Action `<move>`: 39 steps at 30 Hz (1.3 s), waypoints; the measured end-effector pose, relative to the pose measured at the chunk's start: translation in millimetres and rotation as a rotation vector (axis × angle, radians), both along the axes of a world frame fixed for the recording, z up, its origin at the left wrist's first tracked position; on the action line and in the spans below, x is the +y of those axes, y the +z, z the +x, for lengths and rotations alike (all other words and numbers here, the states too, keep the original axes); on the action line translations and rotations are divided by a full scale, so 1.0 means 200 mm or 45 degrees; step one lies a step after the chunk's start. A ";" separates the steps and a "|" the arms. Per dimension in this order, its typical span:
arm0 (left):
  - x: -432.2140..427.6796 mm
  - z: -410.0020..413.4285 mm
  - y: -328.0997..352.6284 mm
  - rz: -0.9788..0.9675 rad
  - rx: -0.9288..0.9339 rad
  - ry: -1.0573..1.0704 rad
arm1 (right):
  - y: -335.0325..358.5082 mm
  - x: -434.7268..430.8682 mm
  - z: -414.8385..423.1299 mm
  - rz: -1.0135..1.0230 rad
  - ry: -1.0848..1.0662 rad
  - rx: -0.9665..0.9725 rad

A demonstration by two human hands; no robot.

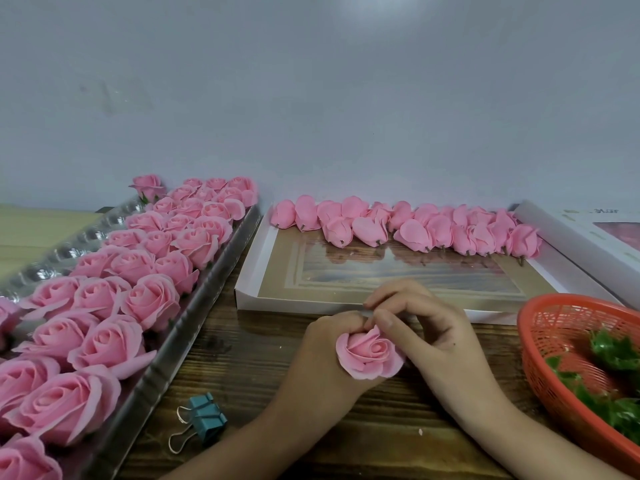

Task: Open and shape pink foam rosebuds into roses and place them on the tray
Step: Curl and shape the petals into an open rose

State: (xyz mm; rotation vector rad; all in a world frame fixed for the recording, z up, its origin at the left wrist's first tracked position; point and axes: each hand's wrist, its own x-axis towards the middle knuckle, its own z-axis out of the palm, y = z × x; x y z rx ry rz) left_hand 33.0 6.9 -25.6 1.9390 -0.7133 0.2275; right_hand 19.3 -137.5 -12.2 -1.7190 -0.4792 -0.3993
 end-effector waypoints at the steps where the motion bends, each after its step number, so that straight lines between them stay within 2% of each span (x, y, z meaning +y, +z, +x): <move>1: -0.01 0.00 0.00 0.001 -0.006 -0.007 | 0.00 0.00 0.00 -0.005 0.005 -0.004; 3: -0.03 -0.02 -0.01 -0.128 0.065 0.099 | 0.00 -0.01 0.00 -0.009 0.009 -0.004; 5: -0.01 -0.05 -0.01 -0.216 0.135 0.080 | 0.00 -0.01 0.00 -0.014 0.019 -0.003; 7: 0.01 -0.07 0.00 -0.128 0.031 0.051 | 0.00 0.00 0.00 -0.022 0.033 -0.006; 14: 0.00 -0.03 0.03 0.037 0.078 -0.113 | 0.02 0.00 0.00 0.064 0.069 0.127; 19: 0.00 -0.05 0.05 -0.044 0.213 -0.116 | 0.02 0.00 0.00 0.098 0.032 0.117; 22: 0.03 -0.08 0.02 -0.113 0.301 -0.056 | 0.00 -0.01 0.00 0.009 -0.083 0.048; 27: 0.04 -0.06 0.01 -0.200 0.405 0.012 | 0.02 -0.01 -0.03 -0.064 -0.180 -0.246; 30: 0.04 -0.05 0.01 -0.280 0.437 0.035 | 0.04 0.01 -0.06 -0.274 -0.152 -0.413; 34: 0.03 -0.05 0.03 -0.245 0.369 0.025 | 0.04 0.04 -0.07 -0.521 -0.118 -0.435; 39: 0.03 -0.05 0.04 -0.213 0.323 -0.032 | 0.04 0.04 -0.07 -0.633 -0.175 -0.456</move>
